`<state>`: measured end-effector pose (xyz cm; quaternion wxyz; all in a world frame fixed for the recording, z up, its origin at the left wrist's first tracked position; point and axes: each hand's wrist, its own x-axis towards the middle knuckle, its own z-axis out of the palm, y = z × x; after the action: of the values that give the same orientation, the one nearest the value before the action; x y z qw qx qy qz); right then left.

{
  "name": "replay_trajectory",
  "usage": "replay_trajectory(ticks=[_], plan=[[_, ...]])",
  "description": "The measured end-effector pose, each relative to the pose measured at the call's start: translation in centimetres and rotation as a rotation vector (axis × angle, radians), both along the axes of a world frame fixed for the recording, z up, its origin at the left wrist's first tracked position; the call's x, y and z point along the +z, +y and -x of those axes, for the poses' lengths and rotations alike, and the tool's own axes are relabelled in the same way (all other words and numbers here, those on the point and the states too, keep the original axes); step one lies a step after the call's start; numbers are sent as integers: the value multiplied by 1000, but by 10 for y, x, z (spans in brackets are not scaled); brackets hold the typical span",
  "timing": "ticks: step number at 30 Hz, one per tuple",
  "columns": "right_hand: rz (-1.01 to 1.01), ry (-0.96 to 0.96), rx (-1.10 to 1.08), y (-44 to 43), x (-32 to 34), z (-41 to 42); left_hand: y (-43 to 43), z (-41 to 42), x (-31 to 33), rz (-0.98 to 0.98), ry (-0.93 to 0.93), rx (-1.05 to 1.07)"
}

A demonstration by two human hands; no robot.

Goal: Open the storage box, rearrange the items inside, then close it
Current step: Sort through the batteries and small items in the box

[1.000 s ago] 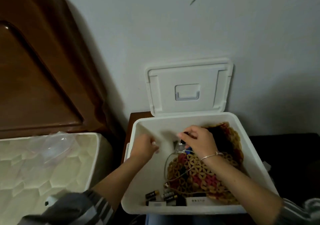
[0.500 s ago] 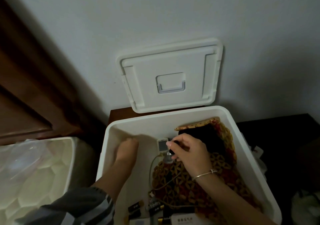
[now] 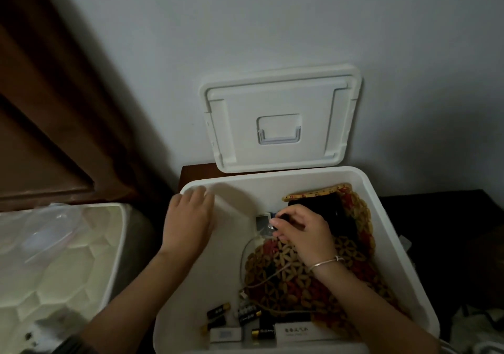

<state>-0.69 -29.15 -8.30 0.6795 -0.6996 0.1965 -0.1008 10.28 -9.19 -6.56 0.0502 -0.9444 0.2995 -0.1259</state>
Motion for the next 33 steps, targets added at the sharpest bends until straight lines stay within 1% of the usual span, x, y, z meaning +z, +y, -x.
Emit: replay_trajectory(ticks=[1,2,4,5,7,9,11,15,18,20,23,26,33], plan=[[1,8,15,1,1,0,14,1,3,127,-5,40],[7,11,33,3,2,-2,26,5,4,252,33,118],[55,15,88,7,7,-8,45,12,1,470,226,293],[94,21,128,11,10,-13,51,16,-5,562,337,336],[163,40,218,23,12,-30,55,24,-15,712,496,299],[286,62,305,39,8,-50,54,31,-20,820,505,292],[414,96,367,55,-2,-71,53,35,-21,867,466,335],[570,179,372,75,-29,-103,53,36,-24,922,466,364],[696,221,370,83,-46,-117,53,35,-25,924,479,369],[819,247,358,88,-52,-121,54,34,-26,914,467,378],[960,242,343,93,-56,-123,56,33,-28,909,459,385],[1010,228,360,95,-62,-124,57,33,-28,929,466,382],[1012,209,349,98,-78,-127,56,32,-30,928,448,383]])
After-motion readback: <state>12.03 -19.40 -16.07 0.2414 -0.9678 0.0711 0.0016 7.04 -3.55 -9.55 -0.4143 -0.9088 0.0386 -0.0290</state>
